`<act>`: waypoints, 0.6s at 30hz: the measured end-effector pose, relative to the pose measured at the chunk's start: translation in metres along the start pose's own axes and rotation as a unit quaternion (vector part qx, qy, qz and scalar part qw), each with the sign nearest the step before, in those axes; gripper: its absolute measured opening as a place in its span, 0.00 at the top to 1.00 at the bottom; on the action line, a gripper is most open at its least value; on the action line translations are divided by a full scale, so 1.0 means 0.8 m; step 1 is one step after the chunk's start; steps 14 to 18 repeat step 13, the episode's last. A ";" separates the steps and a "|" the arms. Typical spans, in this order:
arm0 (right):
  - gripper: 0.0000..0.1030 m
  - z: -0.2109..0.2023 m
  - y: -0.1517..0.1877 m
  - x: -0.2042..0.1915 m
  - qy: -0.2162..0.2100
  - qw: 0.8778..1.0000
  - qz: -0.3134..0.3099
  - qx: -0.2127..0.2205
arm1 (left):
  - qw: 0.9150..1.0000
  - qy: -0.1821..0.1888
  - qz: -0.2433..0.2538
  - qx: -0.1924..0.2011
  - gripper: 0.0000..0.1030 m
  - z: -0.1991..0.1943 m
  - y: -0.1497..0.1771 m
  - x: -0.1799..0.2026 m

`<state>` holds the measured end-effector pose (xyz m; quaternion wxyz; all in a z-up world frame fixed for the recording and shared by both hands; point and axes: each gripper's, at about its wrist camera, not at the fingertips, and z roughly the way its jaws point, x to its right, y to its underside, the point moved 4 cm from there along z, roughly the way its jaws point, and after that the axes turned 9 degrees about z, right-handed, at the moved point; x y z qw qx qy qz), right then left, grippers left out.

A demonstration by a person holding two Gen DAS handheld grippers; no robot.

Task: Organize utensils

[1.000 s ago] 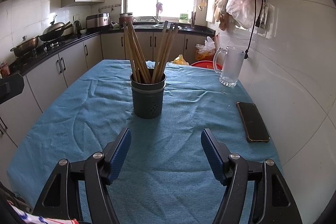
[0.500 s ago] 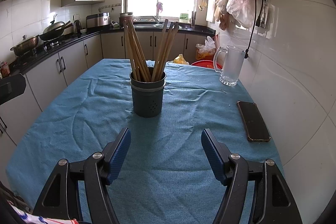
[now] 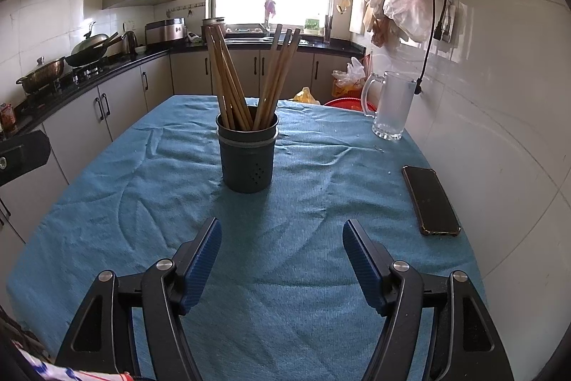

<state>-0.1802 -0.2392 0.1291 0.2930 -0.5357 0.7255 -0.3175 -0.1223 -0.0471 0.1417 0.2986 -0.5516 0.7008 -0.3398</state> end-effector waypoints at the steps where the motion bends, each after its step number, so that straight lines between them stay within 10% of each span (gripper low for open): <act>1: 0.28 0.001 0.001 0.001 0.000 1.000 0.000 -0.001 | 1.000 0.000 0.000 -0.002 0.00 0.002 0.000 0.000; 18: 0.28 0.019 0.008 -0.001 -0.007 1.000 -0.006 -0.022 | 0.999 0.014 0.002 -0.032 0.00 0.026 0.008 0.005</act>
